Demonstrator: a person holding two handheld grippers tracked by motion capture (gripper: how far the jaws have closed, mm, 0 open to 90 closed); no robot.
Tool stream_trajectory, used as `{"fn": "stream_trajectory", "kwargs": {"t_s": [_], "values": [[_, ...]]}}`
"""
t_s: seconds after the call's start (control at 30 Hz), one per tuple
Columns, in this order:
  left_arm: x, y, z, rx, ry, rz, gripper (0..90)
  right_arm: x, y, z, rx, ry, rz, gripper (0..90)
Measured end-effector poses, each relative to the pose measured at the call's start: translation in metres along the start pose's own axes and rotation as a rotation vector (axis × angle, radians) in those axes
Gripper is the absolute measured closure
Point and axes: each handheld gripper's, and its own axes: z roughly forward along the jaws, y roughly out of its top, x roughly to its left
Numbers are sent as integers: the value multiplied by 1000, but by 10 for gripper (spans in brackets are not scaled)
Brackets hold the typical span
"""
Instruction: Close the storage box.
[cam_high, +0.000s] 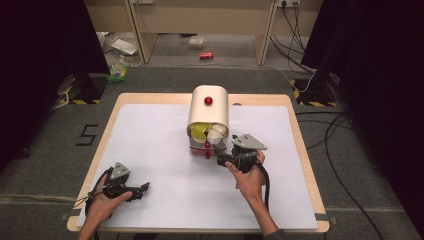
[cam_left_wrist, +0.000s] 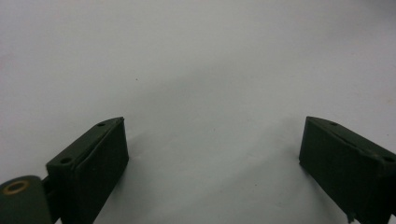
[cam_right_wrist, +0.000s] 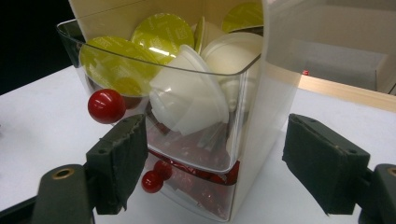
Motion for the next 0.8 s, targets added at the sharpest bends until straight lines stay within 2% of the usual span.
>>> {"fn": "stream_trajectory", "kwargs": {"t_s": [0.1, 0.8], "values": [[0, 0, 0, -1, 2, 0, 72, -1, 0, 2, -1, -4, 12, 228], [0, 0, 0, 0, 2, 0, 72, -4, 2, 6, 2, -14, 8, 212]]}}
